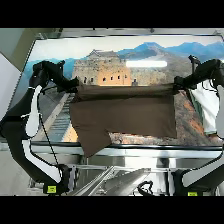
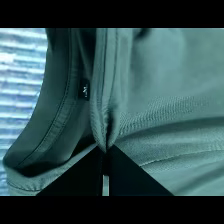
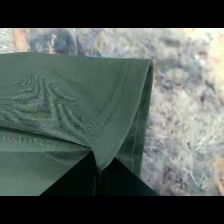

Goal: Fold the shirts.

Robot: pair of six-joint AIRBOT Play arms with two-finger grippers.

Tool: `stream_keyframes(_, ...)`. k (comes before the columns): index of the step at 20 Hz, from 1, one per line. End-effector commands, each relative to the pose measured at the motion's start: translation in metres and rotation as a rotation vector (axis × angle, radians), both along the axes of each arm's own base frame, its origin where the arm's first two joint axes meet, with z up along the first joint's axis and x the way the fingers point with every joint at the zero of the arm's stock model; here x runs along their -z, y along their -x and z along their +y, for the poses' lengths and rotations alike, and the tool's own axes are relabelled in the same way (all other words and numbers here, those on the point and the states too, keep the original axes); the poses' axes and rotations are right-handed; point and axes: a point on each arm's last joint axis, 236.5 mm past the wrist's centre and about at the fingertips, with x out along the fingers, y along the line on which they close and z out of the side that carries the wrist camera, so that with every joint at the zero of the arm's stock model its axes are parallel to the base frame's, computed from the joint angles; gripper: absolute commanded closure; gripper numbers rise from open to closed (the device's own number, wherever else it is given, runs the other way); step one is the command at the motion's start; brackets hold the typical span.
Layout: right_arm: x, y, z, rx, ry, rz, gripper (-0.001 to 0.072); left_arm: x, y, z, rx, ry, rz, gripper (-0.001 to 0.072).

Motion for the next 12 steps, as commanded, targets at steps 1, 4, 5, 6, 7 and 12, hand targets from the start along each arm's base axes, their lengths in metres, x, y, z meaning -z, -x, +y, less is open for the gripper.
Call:
stream_keyframes(1, 0.010, 0.004, -0.019, 0.022, 0.117, 0.029, 0.0694, 0.016, 0.004, 0.009, -0.040, -0.039, 0.022, 0.0688)
stream_keyframes(4, 0.011, 0.004, -0.017, 0.018, 0.116, 0.030, 0.0693, 0.021, 0.002, 0.011, -0.044, -0.059, 0.013, 0.0688)
stream_keyframes(5, 0.011, 0.005, -0.015, 0.023, 0.106, 0.037, 0.0694, 0.021, 0.000, 0.011, -0.048, -0.059, 0.006, 0.0688)
stream_keyframes(6, 0.013, 0.008, -0.014, 0.032, 0.100, 0.052, 0.0693, 0.021, -0.002, 0.010, -0.057, -0.057, 0.000, 0.0689)
stream_keyframes(7, 0.016, 0.012, -0.013, 0.042, 0.094, 0.077, 0.0693, 0.020, -0.002, 0.009, -0.064, -0.056, 0.000, 0.0688)
stream_keyframes(12, 0.019, 0.012, 0.005, 0.041, 0.037, 0.088, 0.0693, 0.020, -0.004, 0.008, -0.066, -0.056, -0.008, 0.0688)
